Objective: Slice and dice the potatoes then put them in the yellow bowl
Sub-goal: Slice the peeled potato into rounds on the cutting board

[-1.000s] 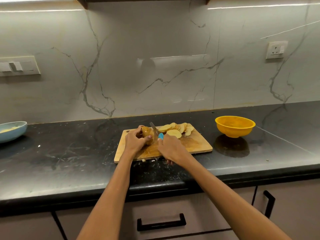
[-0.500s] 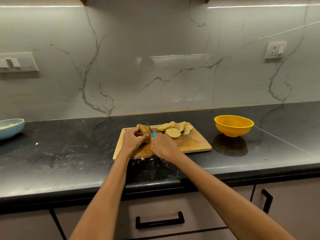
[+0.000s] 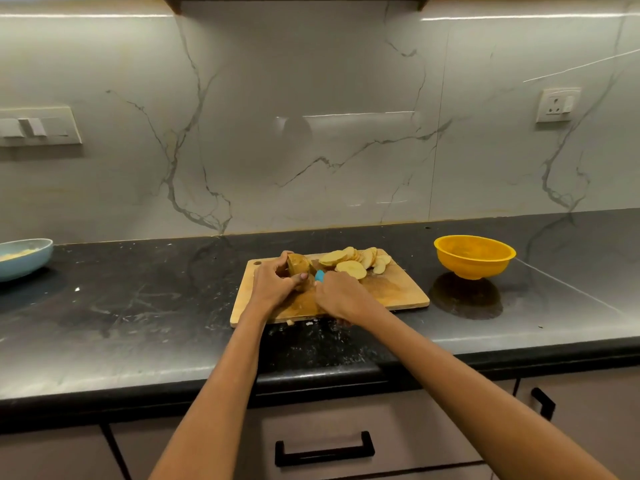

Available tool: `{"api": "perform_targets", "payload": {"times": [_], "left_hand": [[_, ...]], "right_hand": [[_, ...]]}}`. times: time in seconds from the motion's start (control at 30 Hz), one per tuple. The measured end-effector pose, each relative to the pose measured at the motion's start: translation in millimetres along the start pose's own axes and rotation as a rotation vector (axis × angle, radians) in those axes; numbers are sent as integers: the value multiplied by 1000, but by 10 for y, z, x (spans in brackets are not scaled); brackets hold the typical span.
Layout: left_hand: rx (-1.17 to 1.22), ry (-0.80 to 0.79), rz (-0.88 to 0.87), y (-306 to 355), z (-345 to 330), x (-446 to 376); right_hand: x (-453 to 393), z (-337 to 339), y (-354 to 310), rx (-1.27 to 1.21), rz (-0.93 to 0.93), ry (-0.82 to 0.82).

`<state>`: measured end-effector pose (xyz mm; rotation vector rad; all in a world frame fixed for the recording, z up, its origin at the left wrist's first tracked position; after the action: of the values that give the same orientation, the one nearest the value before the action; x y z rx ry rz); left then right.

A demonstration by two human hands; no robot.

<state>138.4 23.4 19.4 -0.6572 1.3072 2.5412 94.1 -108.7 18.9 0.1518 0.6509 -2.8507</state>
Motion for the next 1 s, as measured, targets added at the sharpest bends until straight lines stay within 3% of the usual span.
{"api": "perform_targets", "payload": {"times": [0.13,0.5,0.67,1.0], "left_hand": [[13,-25,32,-40,-12,-17],[6,-3,24,-2,-14,-15],[6,4,22,-10,-1,-8],[-1,17,-30,120,24,41]], "right_hand": [[172,156,81,-63,20,117],[120,44,37,-130,-10,4],[43,-24,13,-143,-19,46],[12,-138,-2,-91,-110,-146]]}}
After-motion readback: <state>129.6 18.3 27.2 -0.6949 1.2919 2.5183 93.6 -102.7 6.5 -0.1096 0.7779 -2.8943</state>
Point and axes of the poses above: each hand's wrist, its own x-axis away from the middle knuckle, its own z-axis out of the back of the hand, y = z × x, the point moved 9 cm from there along -x, towards the middle knuckle, and after that the axes turned 1 degree about x, right-handed, at the moved point
